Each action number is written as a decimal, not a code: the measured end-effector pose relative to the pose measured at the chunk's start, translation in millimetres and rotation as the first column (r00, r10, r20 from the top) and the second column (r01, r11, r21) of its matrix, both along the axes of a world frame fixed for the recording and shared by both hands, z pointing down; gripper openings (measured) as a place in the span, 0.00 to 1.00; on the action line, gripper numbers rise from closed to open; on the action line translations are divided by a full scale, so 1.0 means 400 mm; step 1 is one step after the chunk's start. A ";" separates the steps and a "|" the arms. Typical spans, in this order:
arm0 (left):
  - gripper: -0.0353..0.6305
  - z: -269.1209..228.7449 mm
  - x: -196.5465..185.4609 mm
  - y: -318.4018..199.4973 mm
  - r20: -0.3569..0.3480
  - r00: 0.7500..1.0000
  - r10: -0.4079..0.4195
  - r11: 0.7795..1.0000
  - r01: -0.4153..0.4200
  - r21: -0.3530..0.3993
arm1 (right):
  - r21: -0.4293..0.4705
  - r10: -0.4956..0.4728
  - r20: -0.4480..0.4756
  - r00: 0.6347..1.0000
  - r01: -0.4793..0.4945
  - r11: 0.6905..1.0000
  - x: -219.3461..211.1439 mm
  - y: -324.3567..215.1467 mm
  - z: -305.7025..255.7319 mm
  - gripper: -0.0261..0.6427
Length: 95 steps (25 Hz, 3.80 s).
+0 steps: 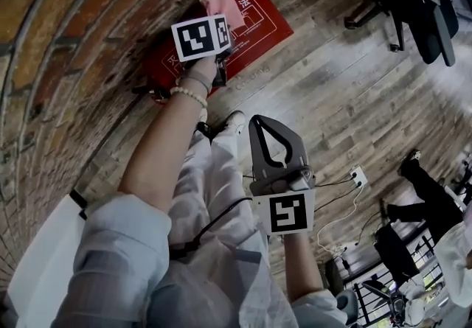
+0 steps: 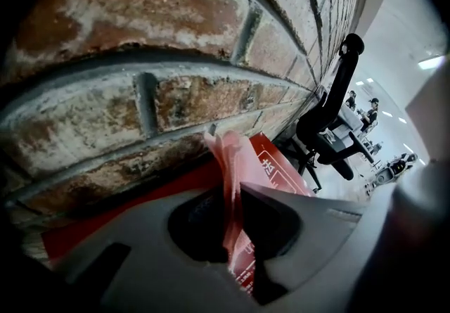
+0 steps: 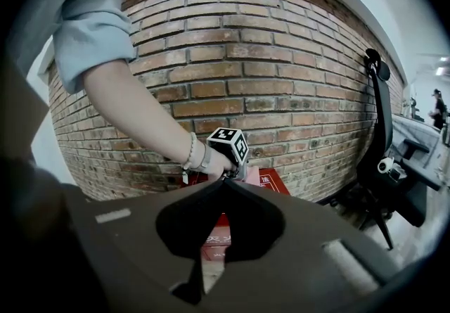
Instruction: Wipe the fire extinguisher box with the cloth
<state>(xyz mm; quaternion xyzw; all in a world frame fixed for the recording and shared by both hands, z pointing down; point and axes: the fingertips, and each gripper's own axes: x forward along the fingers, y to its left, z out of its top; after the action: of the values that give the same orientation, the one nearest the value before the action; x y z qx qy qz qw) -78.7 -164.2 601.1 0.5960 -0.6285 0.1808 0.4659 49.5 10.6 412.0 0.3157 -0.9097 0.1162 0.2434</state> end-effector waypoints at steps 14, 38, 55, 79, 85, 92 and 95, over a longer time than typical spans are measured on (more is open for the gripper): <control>0.07 -0.002 -0.083 0.096 0.035 0.998 -0.050 0.999 0.050 -0.014 | 0.013 -0.032 -0.001 0.999 0.032 0.999 -0.044 0.025 -0.023 0.05; 0.07 -0.003 -0.252 0.325 0.052 0.978 -0.202 0.977 0.205 -0.053 | 0.025 -0.110 0.004 0.994 0.110 0.994 -0.157 0.077 -0.058 0.05; 0.07 0.004 -0.337 0.475 0.065 0.953 -0.295 0.951 0.299 -0.081 | 0.018 -0.136 0.003 0.991 0.136 0.991 -0.208 0.098 -0.057 0.05; 0.07 -0.088 -0.250 0.527 -0.063 0.961 -0.268 0.963 0.266 -0.047 | 0.017 -0.073 0.019 0.997 0.073 0.997 -0.174 0.073 -0.060 0.05; 0.07 -0.155 -0.152 0.479 -0.140 0.971 -0.193 0.981 0.196 0.004 | 0.006 -0.035 0.011 0.999 0.035 0.999 -0.131 0.064 -0.042 0.05; 0.07 -0.206 -0.016 0.377 -0.206 0.974 -0.096 0.991 0.112 0.067 | -0.008 0.020 0.014 1.000 -0.020 1.000 -0.067 0.047 -0.027 0.05; 0.07 -0.209 0.040 0.327 -0.227 0.971 -0.070 0.992 0.092 0.085 | -0.016 0.042 0.012 0.999 -0.042 0.999 -0.037 0.036 -0.017 0.05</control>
<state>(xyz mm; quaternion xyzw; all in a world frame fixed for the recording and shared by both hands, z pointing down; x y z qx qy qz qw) -62.8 -33.3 517.6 0.6079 -0.6038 0.0635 0.5117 34.8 25.0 405.1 0.3319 -0.9035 0.1305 0.2377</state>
